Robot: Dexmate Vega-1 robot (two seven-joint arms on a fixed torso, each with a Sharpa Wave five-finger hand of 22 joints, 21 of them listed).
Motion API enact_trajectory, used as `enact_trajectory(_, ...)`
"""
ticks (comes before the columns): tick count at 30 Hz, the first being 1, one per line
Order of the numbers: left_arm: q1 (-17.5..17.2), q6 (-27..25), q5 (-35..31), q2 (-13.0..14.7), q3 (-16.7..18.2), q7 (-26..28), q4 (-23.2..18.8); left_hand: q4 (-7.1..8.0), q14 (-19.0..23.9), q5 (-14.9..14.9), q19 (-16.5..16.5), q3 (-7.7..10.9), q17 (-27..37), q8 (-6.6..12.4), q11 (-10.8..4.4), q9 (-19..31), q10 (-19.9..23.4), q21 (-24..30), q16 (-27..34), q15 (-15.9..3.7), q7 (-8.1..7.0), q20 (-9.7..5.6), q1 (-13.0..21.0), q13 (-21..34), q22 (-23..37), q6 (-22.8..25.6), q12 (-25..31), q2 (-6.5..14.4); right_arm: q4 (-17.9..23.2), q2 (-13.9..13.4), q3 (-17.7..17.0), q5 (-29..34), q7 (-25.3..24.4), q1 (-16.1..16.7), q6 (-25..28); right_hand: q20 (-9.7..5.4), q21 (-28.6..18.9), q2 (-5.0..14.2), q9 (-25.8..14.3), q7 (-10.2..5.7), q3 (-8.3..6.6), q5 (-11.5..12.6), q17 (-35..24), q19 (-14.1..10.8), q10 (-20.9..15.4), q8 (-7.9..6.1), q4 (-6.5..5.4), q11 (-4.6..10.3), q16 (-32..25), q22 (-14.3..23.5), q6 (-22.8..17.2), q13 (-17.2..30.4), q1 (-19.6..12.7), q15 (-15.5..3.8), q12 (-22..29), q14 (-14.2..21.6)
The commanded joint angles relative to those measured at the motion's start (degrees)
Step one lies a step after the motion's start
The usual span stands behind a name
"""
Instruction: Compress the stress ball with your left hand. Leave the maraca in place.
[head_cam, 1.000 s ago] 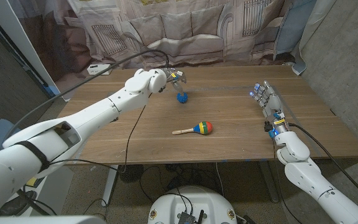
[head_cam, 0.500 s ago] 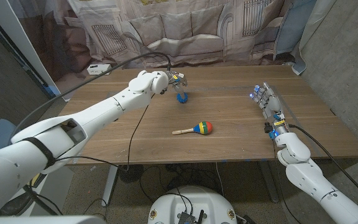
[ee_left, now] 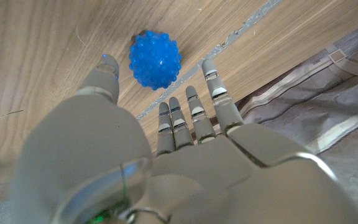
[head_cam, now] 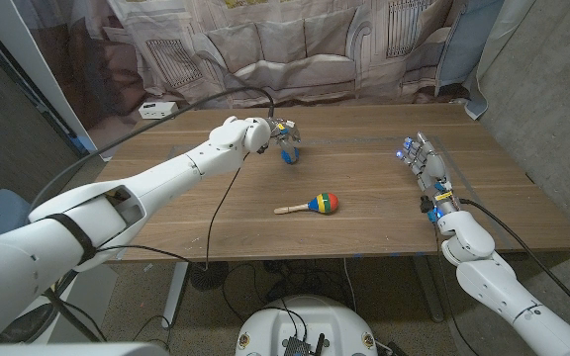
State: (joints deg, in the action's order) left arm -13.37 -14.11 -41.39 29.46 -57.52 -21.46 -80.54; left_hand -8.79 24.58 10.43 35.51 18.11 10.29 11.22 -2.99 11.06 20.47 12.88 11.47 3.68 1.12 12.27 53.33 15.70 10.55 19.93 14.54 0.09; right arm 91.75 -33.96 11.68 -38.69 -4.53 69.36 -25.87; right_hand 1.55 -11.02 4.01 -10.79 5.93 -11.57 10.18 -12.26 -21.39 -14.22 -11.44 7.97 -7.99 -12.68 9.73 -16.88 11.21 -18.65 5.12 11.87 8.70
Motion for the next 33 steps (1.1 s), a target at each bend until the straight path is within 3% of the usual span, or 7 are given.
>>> enact_trajectory(1, 0.6, -0.9, -0.5, -0.7, -1.8, 1.9, 1.9, -0.42, 0.7, 0.4, 0.6, 0.36, 0.1, 0.39, -0.22, 0.3, 0.4, 0.5, 0.3, -0.21, 0.28, 0.15, 1.3, 0.3, 0.2, 0.4, 0.4, 0.3, 0.4, -0.1, 0.2, 0.2, -0.5, 0.3, 1.0, -0.05, -0.1, 0.01, -0.1, -0.07, -0.01, -0.1, -0.1, 0.0, -0.3, 0.01, 0.03, -0.15, 0.1, 0.2, -0.1, 0.1, -0.7, 0.02, -0.1, 0.5)
enact_trajectory(12, 0.7, 2.3, 1.6, -2.6, -2.2, 6.3, 6.4, -0.49, 2.5, 0.5, 1.4, 0.40, 0.2, 1.02, -1.05, 0.3, 2.1, 0.6, 0.8, -1.32, -0.53, 0.15, 2.6, 0.7, 0.3, 2.1, 1.2, 0.6, 0.7, -0.1, 0.1, -0.1, -0.3, 0.4, 0.9, -0.05, -0.1, 0.01, -0.1, -0.09, 0.01, -0.1, -0.1, 0.0, -0.3, 0.01, 0.01, -0.16, 0.1, 0.2, -0.1, 0.1, -0.8, 0.02, -0.2, 0.5)
enact_trajectory(21, 1.2, 2.2, 1.8, -3.4, -3.4, 6.5, 8.1, -0.59, 3.0, 0.6, 2.1, 0.52, 0.3, 1.09, -1.19, 0.3, 2.3, 0.8, 0.9, -1.70, -0.58, 0.14, 3.6, 1.0, 0.4, 2.5, 1.3, 1.0, 0.7, -0.1, 0.1, 0.1, -0.4, 0.2, 1.0, 0.01, -0.1, -0.01, -0.1, -0.12, 0.04, -0.1, -0.1, 0.0, -0.3, 0.03, 0.00, -0.19, 0.1, 0.2, -0.1, 0.1, -0.8, 0.06, -0.2, 0.5)
enact_trajectory(25, 1.3, 0.9, 0.5, -3.7, -4.4, 6.9, 8.3, -1.11, 2.9, 1.1, 2.3, 1.54, 0.5, 0.72, -1.34, 0.4, 1.6, 0.8, 0.8, -1.78, -0.58, 0.17, 6.1, 1.3, 0.4, 1.7, 1.0, 2.4, 0.4, -0.1, 0.1, 0.1, -0.3, 0.1, 0.9, 0.04, -0.1, -0.01, -0.1, -0.15, 0.04, -0.1, -0.1, 0.0, -0.3, 0.04, 0.00, -0.18, 0.1, 0.2, -0.1, 0.1, -0.8, 0.08, -0.2, 0.5)
enact_trajectory(33, 1.7, 0.0, -0.2, -3.9, -5.3, 7.2, 9.1, -1.15, 4.0, 1.3, 2.5, 1.67, 0.6, 0.84, -1.77, 0.4, 2.3, 0.8, 1.2, -2.94, -0.92, 0.18, 7.9, 1.7, 0.4, 2.0, 1.4, 2.6, -0.1, 0.4, 0.2, -1.1, 0.5, -0.2, 0.9, 0.03, -0.1, 0.02, -0.1, -0.13, 0.04, -0.1, -0.1, 0.0, -0.4, 0.03, -0.01, -0.20, 0.1, 0.2, -0.1, 0.1, -0.8, -0.03, -0.1, 0.5)
